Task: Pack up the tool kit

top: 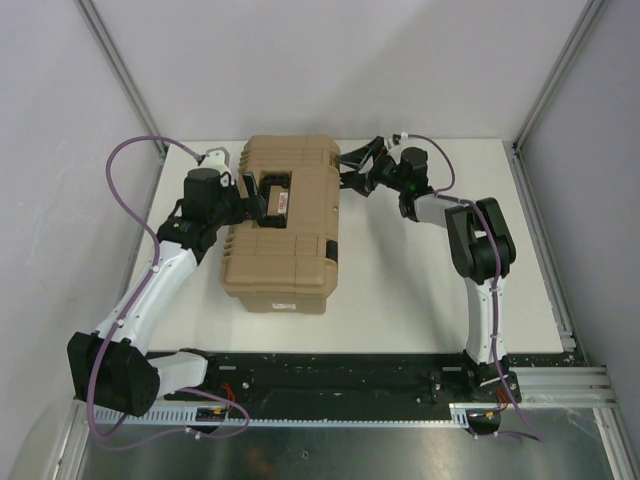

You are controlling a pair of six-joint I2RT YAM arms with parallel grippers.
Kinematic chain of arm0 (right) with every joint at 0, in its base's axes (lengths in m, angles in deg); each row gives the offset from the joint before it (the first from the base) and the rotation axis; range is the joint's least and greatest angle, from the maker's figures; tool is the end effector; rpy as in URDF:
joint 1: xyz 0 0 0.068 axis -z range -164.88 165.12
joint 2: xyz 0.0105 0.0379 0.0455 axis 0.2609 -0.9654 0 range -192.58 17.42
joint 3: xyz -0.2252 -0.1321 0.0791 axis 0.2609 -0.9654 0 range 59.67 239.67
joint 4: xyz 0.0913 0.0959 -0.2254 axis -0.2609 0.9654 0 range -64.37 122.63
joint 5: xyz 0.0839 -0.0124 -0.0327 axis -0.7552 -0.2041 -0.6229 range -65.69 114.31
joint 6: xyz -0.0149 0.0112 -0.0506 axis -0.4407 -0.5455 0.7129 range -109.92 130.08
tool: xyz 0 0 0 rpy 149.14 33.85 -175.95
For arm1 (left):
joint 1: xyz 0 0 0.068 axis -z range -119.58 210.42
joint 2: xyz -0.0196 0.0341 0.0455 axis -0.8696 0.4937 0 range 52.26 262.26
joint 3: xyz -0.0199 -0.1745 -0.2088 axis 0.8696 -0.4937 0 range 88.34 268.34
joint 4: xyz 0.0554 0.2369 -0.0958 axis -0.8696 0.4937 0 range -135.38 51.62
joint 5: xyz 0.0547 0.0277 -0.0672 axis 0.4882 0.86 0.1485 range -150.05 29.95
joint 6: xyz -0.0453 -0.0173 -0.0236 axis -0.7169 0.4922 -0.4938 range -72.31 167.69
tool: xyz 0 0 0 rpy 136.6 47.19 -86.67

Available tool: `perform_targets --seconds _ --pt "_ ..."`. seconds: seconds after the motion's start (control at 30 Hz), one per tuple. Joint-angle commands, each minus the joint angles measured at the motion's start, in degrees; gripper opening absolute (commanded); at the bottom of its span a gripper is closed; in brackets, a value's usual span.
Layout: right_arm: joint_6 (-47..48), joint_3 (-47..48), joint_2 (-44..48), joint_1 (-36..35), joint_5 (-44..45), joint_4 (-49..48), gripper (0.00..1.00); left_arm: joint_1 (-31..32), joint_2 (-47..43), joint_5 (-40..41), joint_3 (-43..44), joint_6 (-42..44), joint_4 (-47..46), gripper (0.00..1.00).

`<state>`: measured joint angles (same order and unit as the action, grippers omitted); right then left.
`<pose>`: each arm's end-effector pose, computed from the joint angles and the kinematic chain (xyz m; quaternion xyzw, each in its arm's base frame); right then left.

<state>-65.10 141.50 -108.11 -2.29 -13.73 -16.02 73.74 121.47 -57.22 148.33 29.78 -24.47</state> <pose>0.4648 0.1688 0.1987 0.1306 0.7051 0.6365 0.2840 0.2656 -0.0612 0.3253 -0.0470 0.8651 -0.1137 0.4862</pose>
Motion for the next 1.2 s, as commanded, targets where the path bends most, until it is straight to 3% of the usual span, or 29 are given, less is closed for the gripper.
perform_targets --seconds 0.0,0.27,0.63,0.93,1.17 --pt "3.6 3.5 7.8 -2.6 -2.8 3.5 0.99 -0.3 0.0 2.1 -1.1 2.0 1.2 0.99" --pt "9.1 5.8 12.3 -2.8 -1.7 17.2 0.99 -0.3 0.5 2.5 -1.1 2.0 1.2 0.99" --pt "17.2 17.9 6.0 -5.2 -2.0 34.0 0.99 -0.3 0.3 2.3 -1.3 2.0 1.2 0.99" --pt "30.5 27.4 4.3 -7.6 9.3 56.9 0.93 -0.2 0.5 2.2 -1.2 2.1 1.2 0.99" --pt "34.1 21.4 8.1 -7.9 16.6 58.1 0.99 -0.3 0.4 2.4 -0.9 2.3 1.2 0.99"
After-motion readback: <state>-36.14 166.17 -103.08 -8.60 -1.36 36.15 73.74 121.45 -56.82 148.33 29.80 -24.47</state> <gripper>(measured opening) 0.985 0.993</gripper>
